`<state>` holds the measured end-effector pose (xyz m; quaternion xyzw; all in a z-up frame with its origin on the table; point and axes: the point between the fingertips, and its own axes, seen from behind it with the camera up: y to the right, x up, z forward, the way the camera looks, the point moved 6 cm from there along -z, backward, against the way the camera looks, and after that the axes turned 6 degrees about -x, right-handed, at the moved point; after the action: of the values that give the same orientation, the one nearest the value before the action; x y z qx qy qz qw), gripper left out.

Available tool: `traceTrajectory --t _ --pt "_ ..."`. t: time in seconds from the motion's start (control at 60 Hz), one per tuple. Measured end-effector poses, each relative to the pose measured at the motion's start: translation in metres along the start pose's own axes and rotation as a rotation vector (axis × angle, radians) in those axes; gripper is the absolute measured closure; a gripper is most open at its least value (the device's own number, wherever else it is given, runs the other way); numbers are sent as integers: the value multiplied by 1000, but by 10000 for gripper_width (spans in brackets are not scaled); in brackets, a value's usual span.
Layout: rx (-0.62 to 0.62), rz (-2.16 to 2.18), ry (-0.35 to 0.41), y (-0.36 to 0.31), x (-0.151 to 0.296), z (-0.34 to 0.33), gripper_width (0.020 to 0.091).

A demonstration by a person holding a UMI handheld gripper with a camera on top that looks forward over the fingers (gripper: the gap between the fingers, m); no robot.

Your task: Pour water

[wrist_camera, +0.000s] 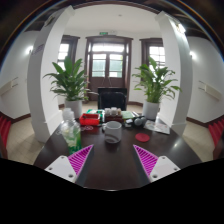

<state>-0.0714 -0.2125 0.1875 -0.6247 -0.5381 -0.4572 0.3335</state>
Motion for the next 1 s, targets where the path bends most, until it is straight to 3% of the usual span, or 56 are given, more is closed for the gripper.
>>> traceTrajectory --t 0.25,0.717,0.767,0.833,0.917,1.0 --pt "146 2 -47 -107 -46 24 318" --pt "164 75 63 -161 -11 122 328" --pt "149 71 72 -163 -10 128 379" --pt "143 59 80 -165 -11 134 548" --pt "130 50 104 -166 -10 137 579" --pt "147 46 102 -166 -13 134 688"
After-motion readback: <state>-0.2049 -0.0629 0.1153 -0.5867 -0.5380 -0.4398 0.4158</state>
